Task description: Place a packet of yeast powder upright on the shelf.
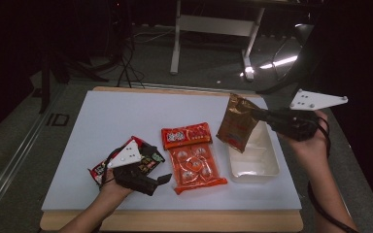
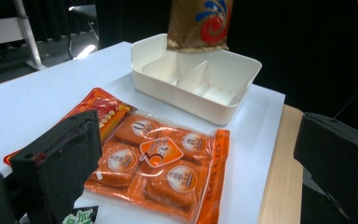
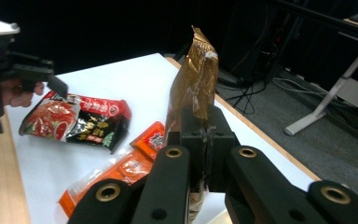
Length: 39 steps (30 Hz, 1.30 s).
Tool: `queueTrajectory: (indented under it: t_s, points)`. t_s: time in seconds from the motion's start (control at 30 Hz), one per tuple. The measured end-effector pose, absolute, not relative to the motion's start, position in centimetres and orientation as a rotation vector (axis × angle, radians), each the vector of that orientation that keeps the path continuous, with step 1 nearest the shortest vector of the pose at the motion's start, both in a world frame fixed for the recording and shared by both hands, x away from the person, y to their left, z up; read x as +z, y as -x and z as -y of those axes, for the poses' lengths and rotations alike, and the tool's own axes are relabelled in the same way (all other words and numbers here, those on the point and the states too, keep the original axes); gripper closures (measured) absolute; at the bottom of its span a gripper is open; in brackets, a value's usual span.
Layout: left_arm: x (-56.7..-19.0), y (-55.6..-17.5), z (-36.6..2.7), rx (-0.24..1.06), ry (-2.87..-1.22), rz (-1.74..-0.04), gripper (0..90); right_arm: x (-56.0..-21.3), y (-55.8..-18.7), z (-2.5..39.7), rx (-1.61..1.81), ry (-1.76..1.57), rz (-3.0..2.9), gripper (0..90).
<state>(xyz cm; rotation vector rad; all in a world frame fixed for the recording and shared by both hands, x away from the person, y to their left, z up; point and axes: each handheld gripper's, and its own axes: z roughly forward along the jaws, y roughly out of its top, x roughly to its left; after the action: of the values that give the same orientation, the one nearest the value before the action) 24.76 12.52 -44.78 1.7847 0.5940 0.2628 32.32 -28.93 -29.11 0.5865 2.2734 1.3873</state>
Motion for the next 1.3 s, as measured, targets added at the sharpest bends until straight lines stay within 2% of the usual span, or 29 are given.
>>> queueTrajectory:
  t_s: [0.6, 0.67, 1.07, 1.3]
  points:
    - [-47.5, -23.3, -15.2, 0.234, -1.778, -0.715, 1.5, -29.8, -37.4, 31.9, 1.304, -0.716, -2.241, 89.0]
    - [-48.1, -22.9, -15.6, 0.235, -1.767, -0.728, 1.5, -30.2, -38.9, 32.5, 1.292, -0.742, -2.247, 89.0]
    - [-48.8, -23.0, -15.9, 0.215, -1.752, -0.751, 1.6, -32.9, -42.8, 33.1, 1.213, -0.809, -2.238, 89.1]
    - [-48.9, -23.2, -15.8, 0.219, -1.754, -0.744, 1.5, -34.2, -44.6, 32.1, 1.133, -0.786, -2.246, 89.1]
